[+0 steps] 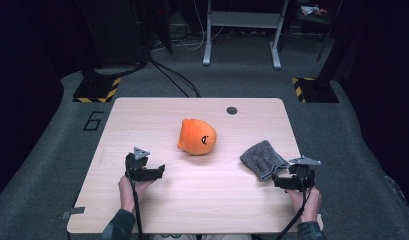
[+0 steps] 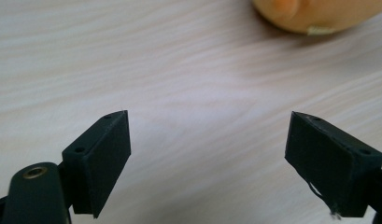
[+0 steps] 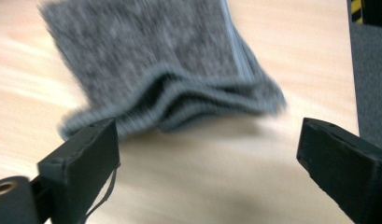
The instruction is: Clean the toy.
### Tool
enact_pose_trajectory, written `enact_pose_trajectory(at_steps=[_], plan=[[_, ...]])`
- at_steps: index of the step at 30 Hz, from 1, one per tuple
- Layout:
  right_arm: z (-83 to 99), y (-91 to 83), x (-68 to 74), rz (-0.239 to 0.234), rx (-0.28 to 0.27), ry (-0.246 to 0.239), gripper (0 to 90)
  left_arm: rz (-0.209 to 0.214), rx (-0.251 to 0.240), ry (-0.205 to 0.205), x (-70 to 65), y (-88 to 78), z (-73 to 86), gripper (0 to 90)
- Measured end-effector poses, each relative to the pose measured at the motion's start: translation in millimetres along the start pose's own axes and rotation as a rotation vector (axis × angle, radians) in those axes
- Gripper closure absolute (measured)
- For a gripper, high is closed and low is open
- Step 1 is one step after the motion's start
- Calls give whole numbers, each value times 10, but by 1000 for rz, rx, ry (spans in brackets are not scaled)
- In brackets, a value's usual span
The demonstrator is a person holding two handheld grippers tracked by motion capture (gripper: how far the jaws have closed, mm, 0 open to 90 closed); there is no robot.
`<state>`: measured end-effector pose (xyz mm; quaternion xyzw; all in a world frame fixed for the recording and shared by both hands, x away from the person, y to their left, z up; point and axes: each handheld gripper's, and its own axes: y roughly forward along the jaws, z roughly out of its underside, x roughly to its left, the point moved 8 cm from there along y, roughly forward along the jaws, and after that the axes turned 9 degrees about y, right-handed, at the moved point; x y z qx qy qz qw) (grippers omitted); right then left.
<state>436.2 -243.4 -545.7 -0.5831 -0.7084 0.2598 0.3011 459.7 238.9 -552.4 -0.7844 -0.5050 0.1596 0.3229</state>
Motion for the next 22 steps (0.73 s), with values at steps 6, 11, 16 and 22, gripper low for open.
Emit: enact_pose_trajectory(at_steps=[6,11,16,22], plan=[[246,73,-136,28,-3,14,30,-39,69,-10,131,-38,342,91],[355,131,-207,48,3,1,15,-56,98,-4,166,-30,472,42],[373,153,-226,26,-26,17,0,-71,42,-15,165,-3,489,0],[380,156,-229,23,-36,4,0,-72,39,-18,163,-4,491,0]])
